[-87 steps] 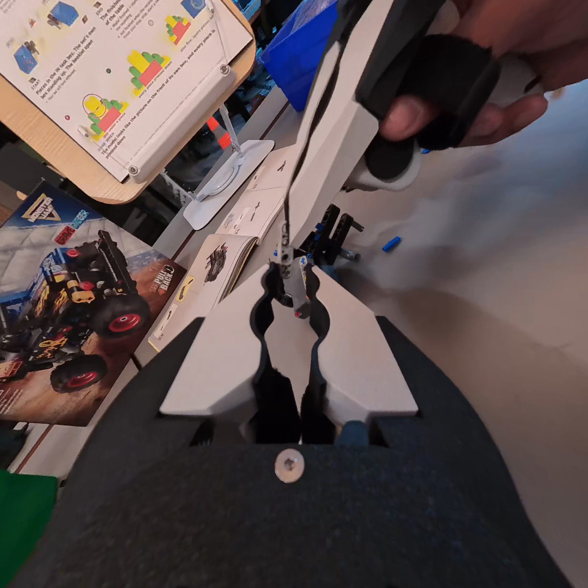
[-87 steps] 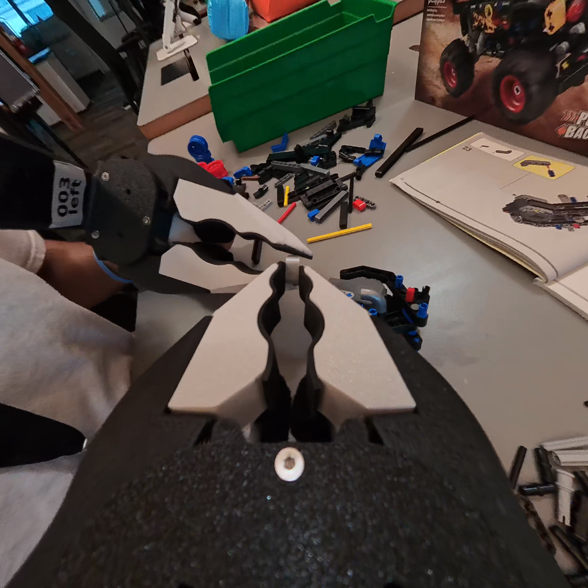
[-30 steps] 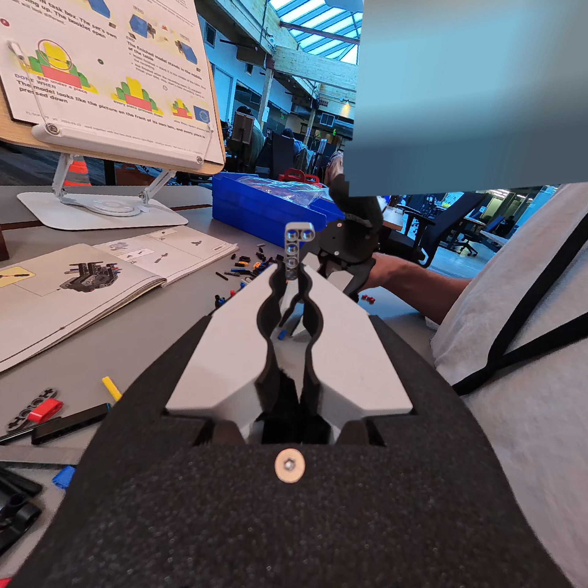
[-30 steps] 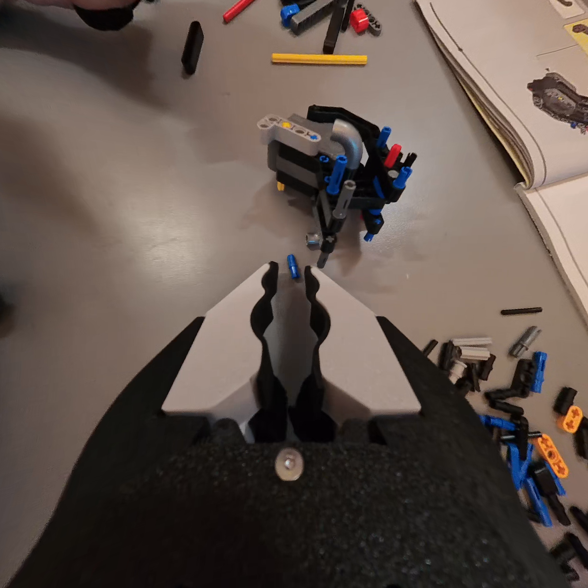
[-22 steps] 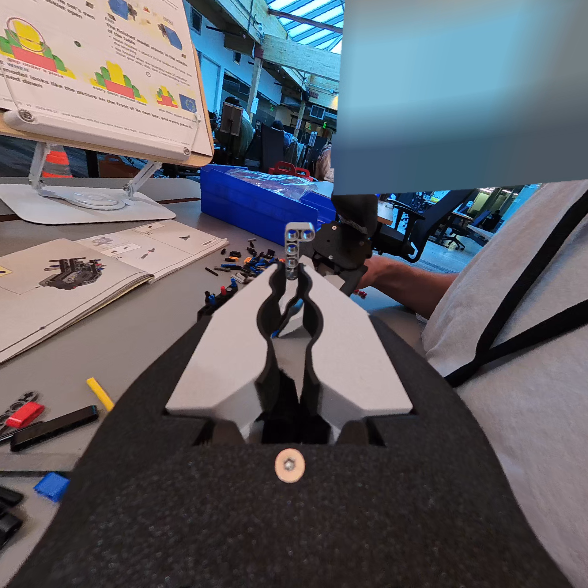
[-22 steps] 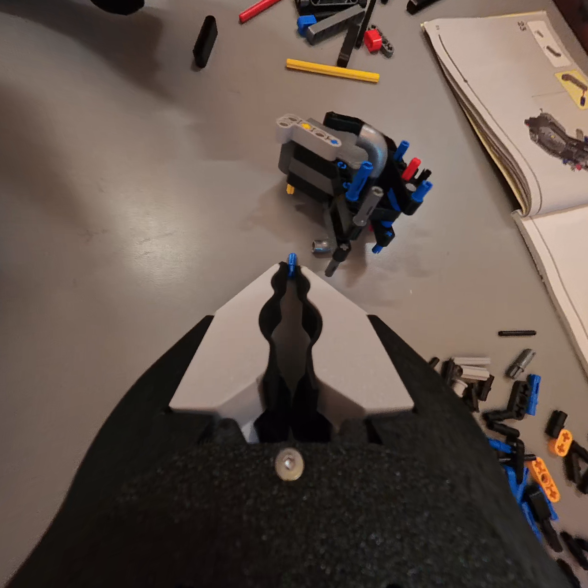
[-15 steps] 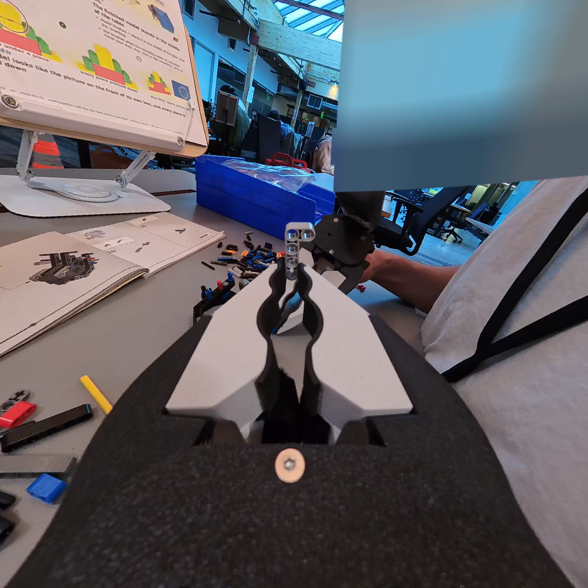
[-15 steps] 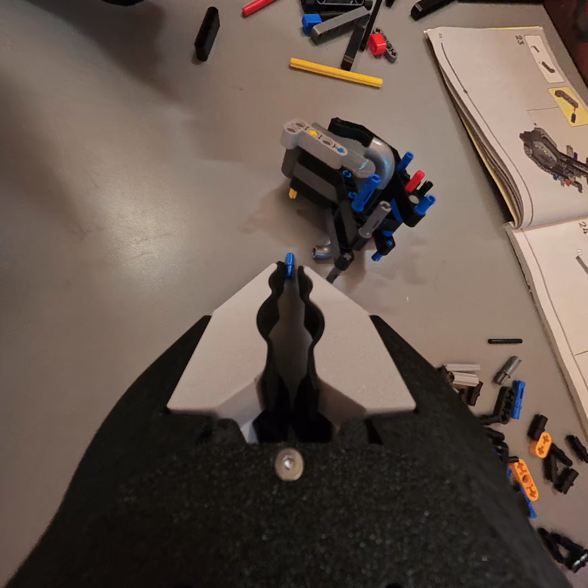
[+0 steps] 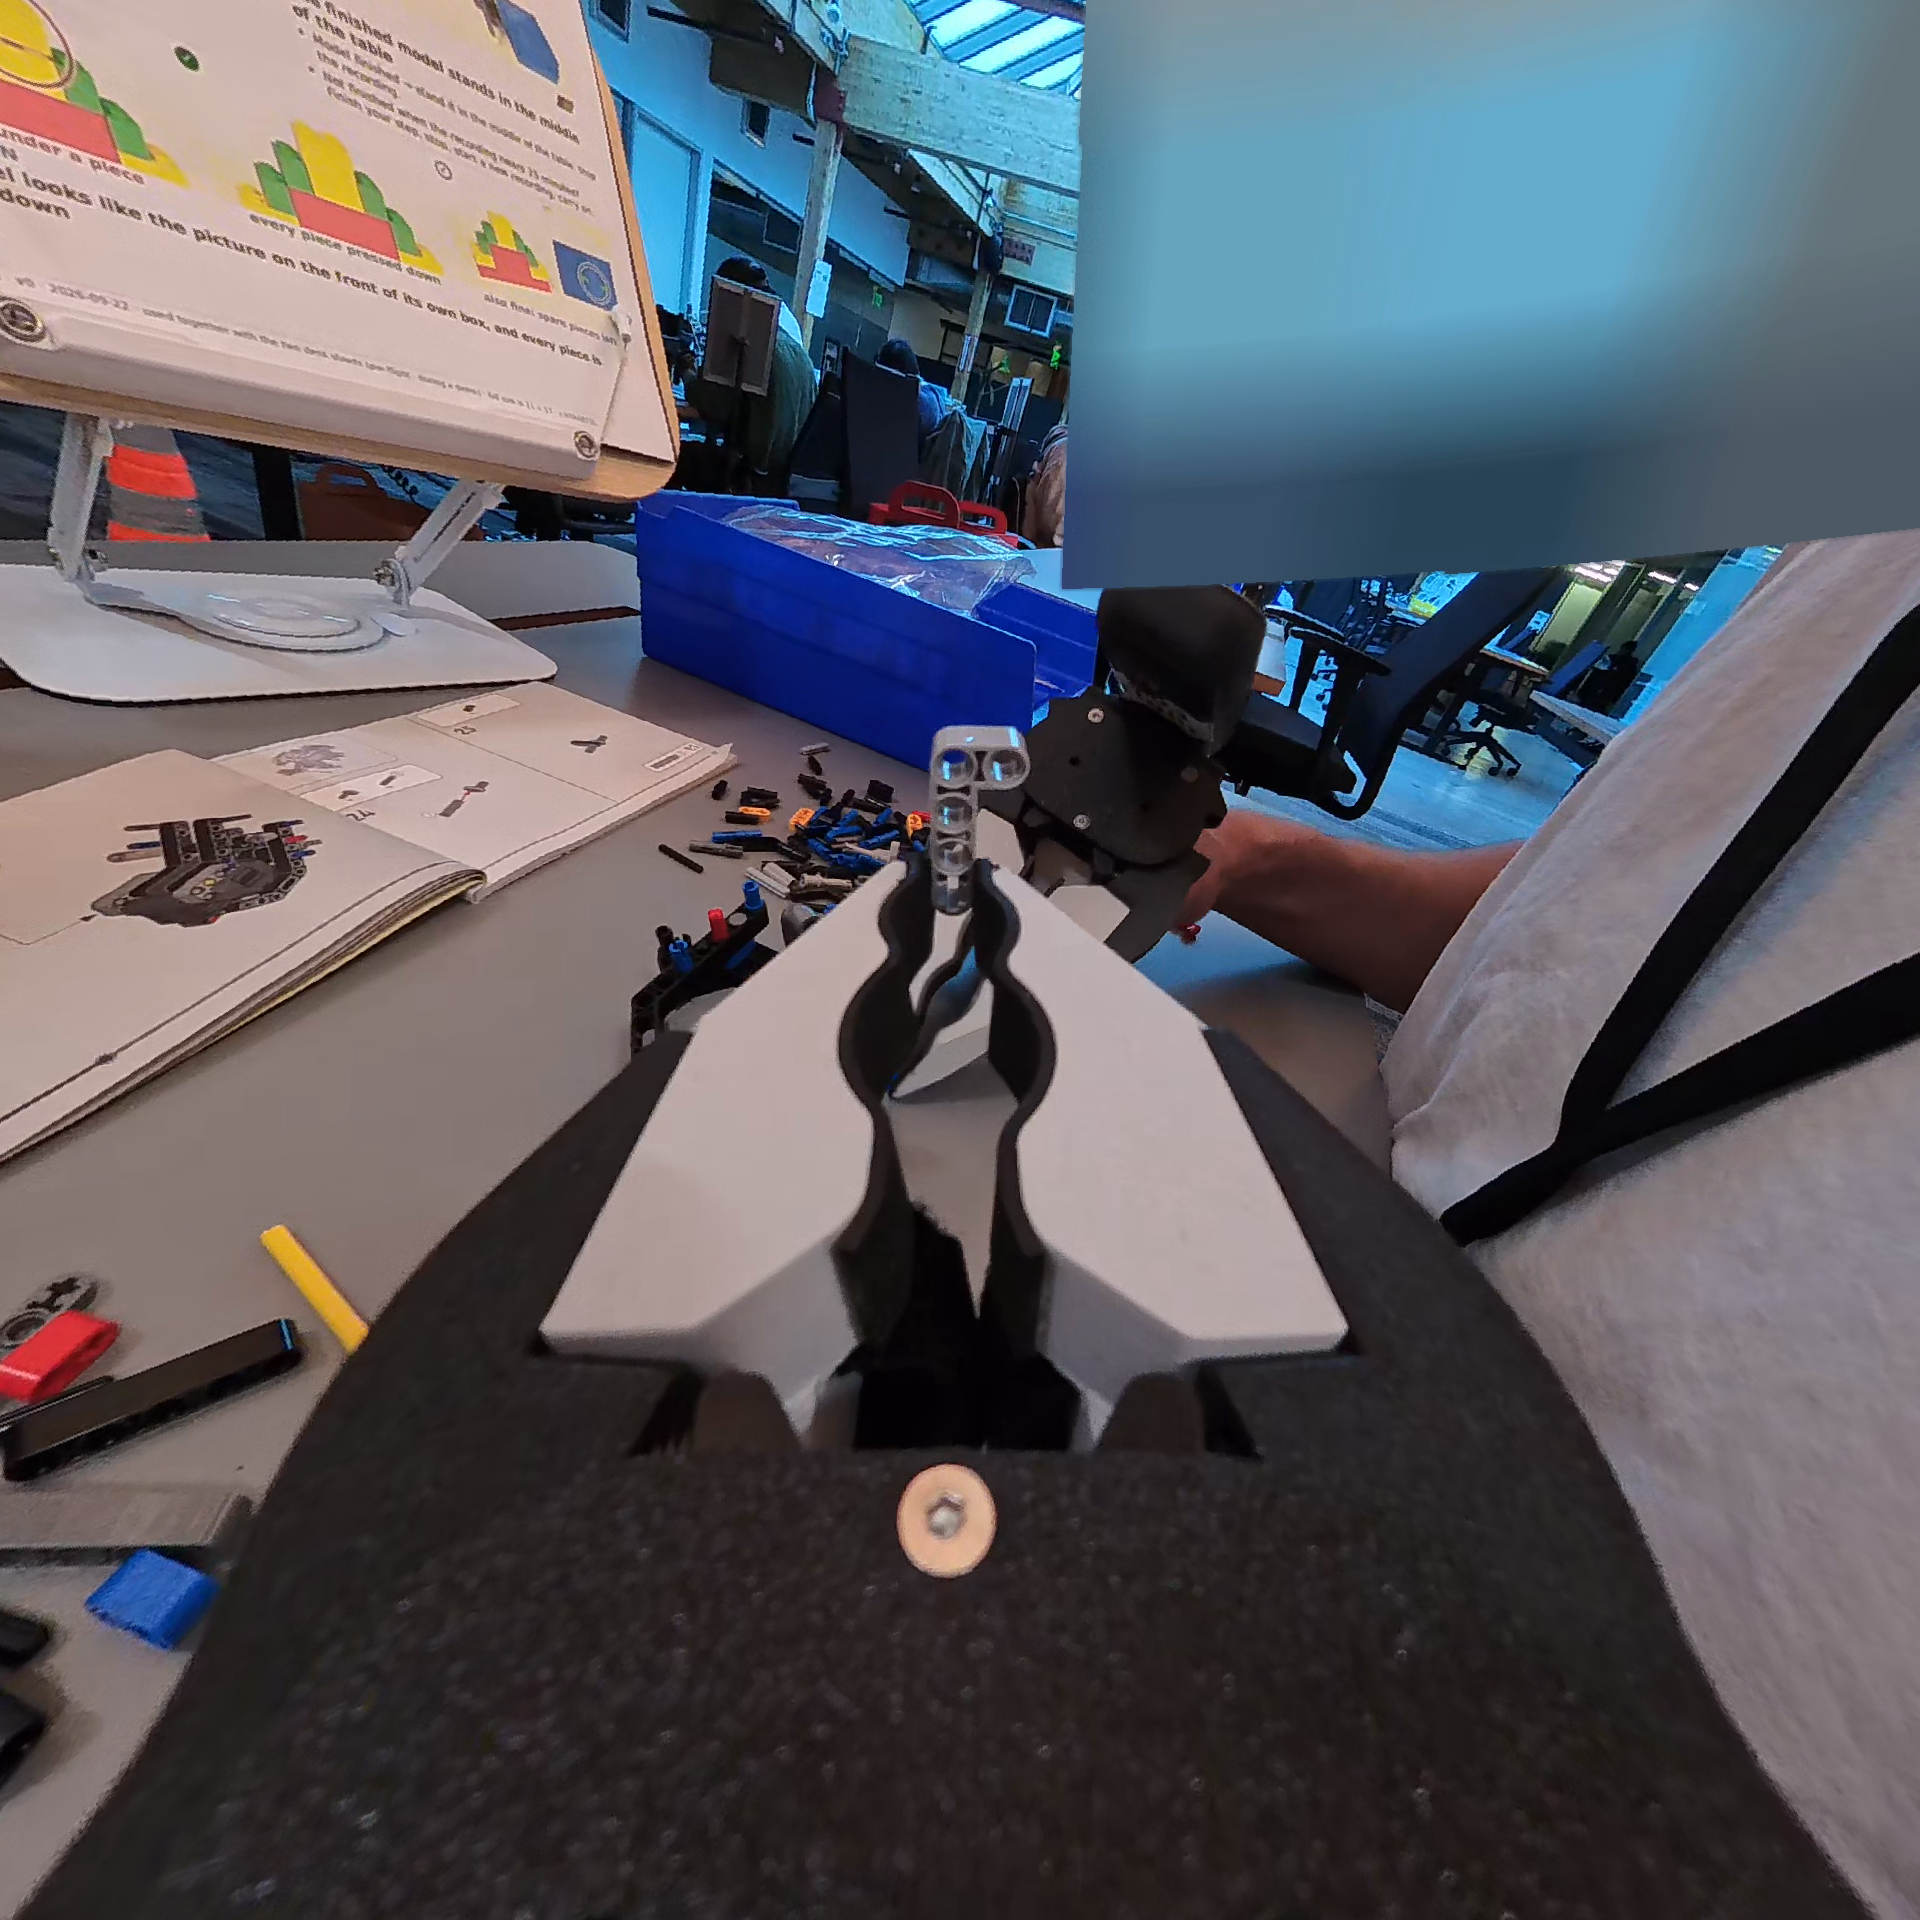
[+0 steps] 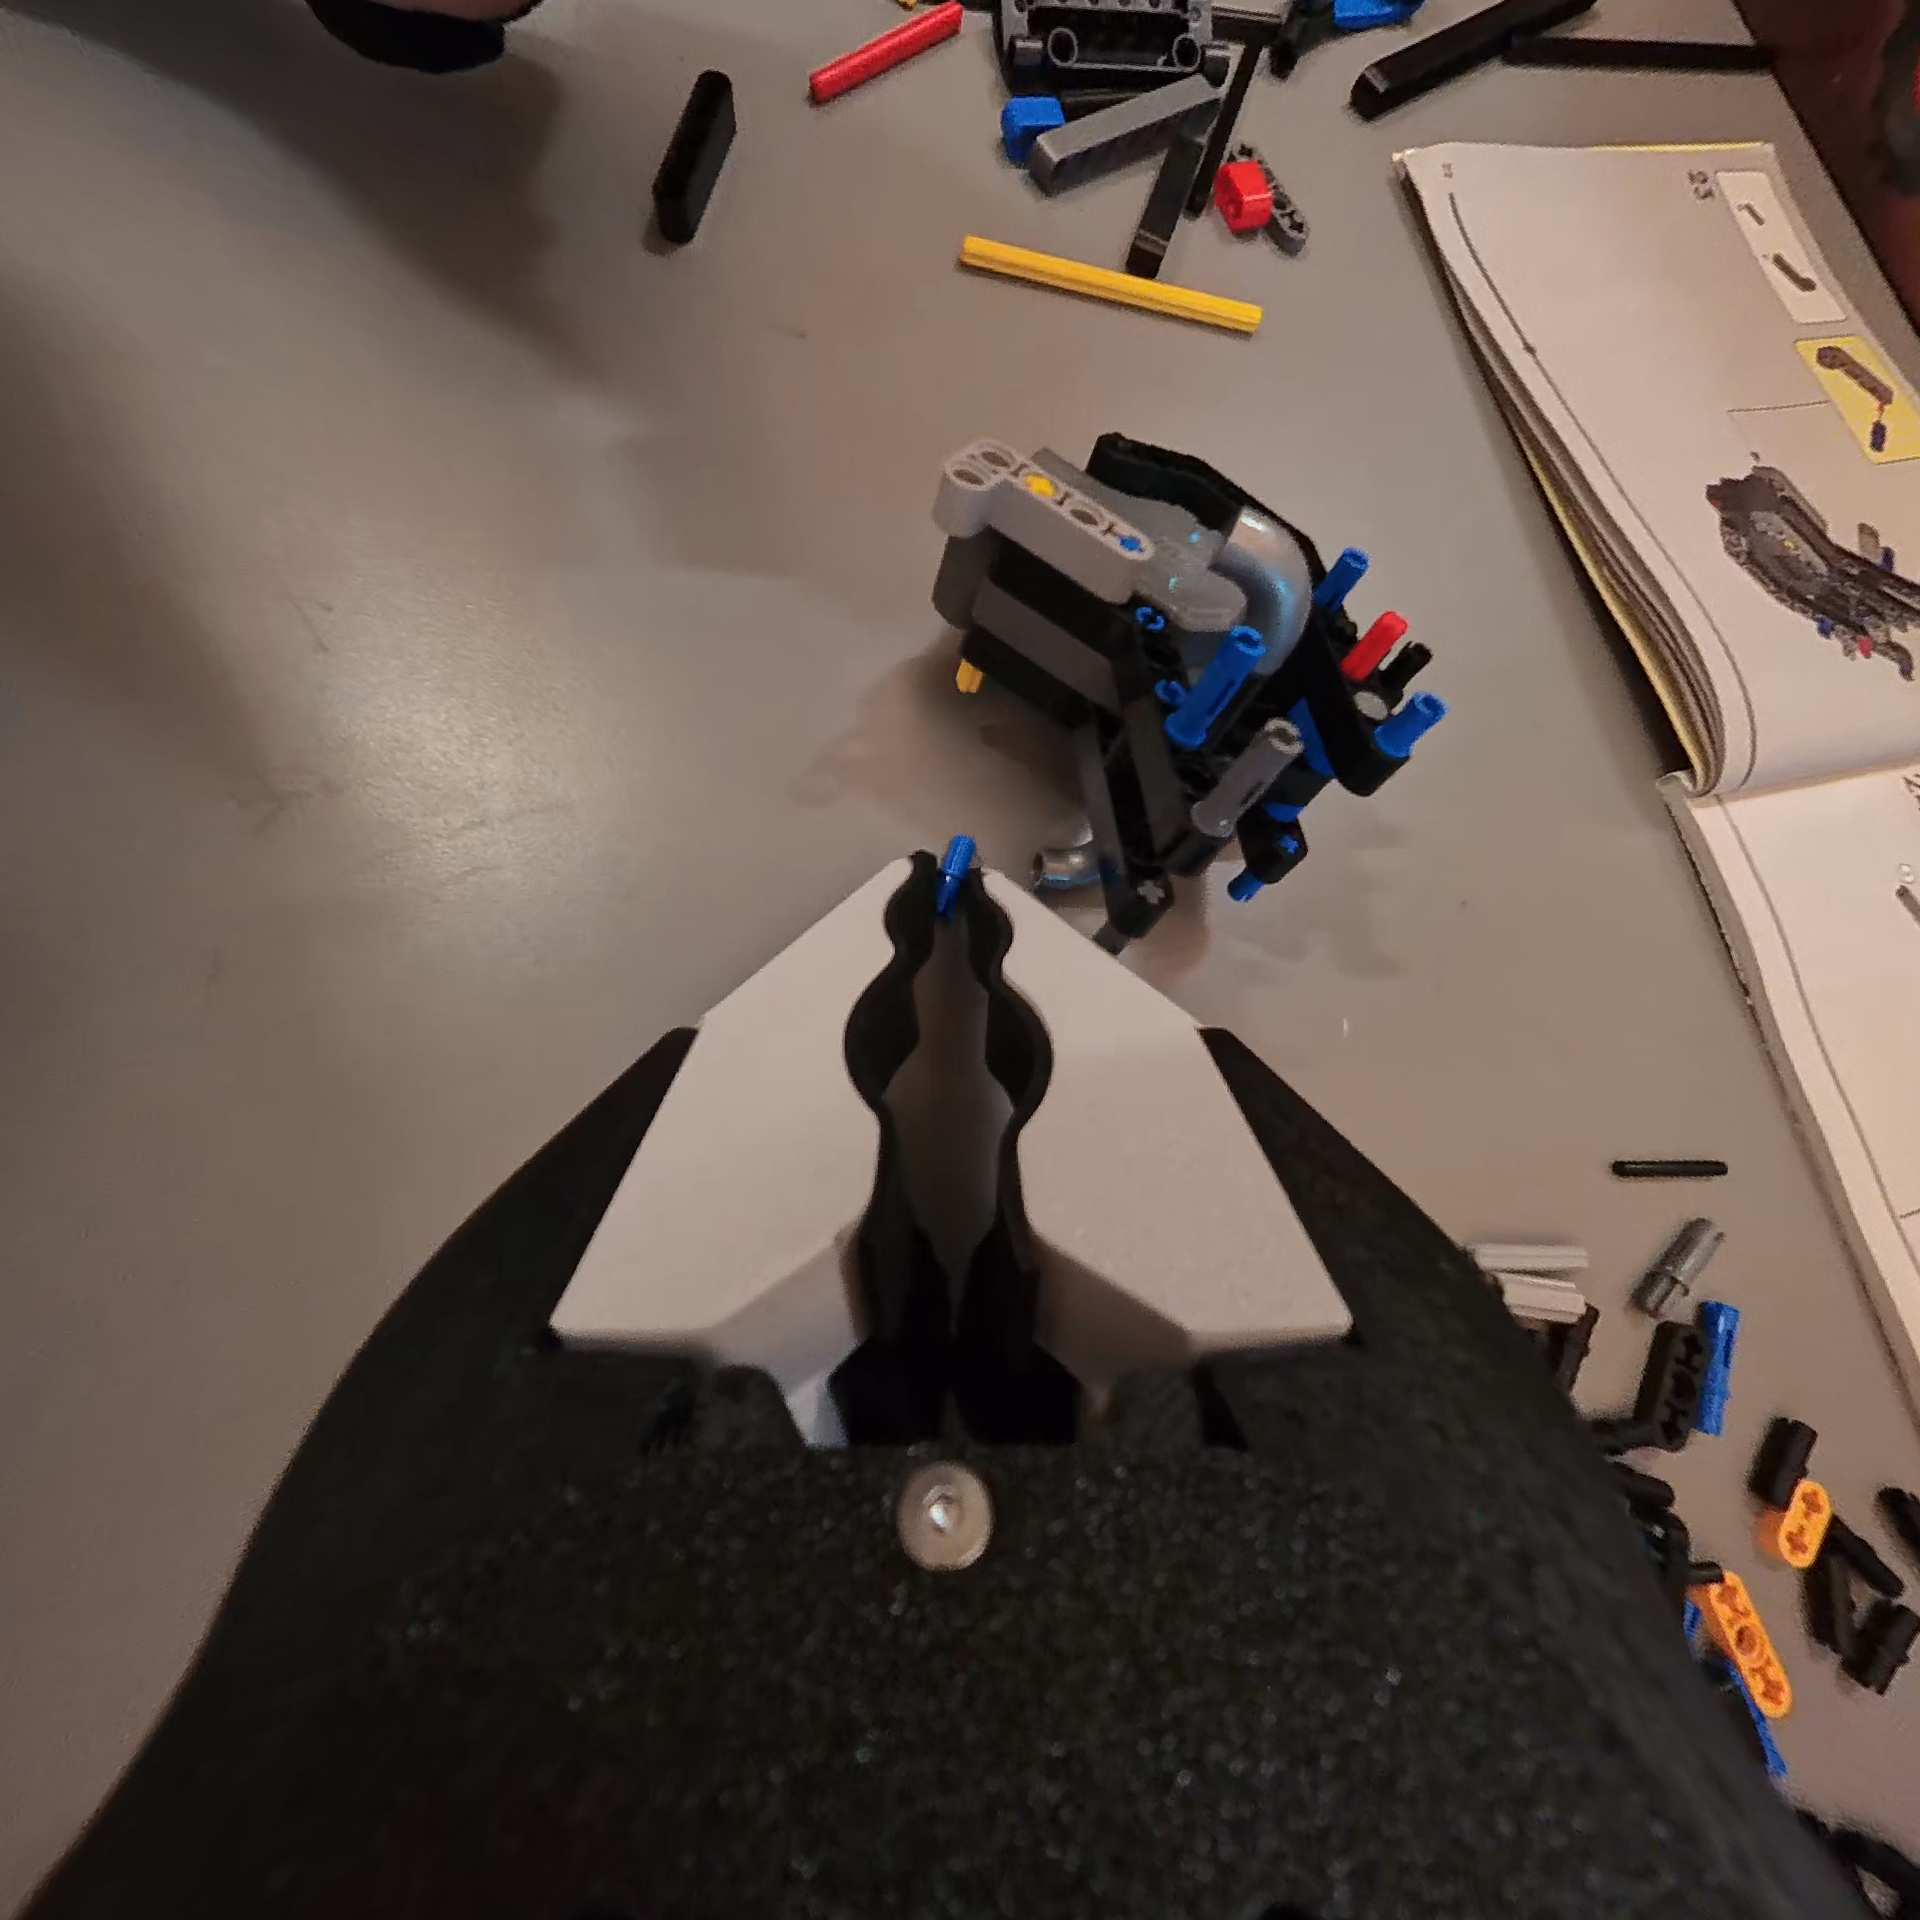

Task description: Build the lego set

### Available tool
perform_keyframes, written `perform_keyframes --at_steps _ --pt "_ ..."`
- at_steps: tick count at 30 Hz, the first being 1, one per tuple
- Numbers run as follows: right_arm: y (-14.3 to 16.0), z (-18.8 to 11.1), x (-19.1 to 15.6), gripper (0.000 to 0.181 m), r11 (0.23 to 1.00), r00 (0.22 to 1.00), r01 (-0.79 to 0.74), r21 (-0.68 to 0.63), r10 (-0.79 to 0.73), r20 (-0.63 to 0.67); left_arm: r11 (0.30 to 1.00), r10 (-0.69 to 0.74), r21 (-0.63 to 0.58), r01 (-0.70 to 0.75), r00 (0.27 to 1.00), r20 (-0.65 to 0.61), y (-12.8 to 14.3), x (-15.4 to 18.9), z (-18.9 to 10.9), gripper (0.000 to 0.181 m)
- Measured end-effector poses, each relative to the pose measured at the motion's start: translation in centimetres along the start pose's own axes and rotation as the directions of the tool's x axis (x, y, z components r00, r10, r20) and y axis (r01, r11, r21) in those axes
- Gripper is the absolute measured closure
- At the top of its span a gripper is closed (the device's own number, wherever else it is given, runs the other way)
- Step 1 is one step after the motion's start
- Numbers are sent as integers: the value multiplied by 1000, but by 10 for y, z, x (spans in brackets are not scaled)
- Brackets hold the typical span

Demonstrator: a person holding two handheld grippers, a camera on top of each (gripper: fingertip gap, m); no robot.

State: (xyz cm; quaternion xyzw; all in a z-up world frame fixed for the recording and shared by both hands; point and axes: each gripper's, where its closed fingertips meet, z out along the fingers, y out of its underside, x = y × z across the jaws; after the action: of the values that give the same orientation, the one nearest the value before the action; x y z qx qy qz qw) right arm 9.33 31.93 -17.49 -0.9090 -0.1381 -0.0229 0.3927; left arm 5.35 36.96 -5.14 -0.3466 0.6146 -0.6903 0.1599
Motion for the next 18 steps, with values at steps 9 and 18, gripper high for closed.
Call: perform_keyframes --at_steps 9,18 --pt "-54 -38 3 178 984 997 -6 178 -9 81 992 -85 85 94 992 -94 -18 4 1 176" --pt "-122 -84 -7 178 842 930 -149 519 -60 364 999 54 19 -50 935 -352 -26 30 26 176"
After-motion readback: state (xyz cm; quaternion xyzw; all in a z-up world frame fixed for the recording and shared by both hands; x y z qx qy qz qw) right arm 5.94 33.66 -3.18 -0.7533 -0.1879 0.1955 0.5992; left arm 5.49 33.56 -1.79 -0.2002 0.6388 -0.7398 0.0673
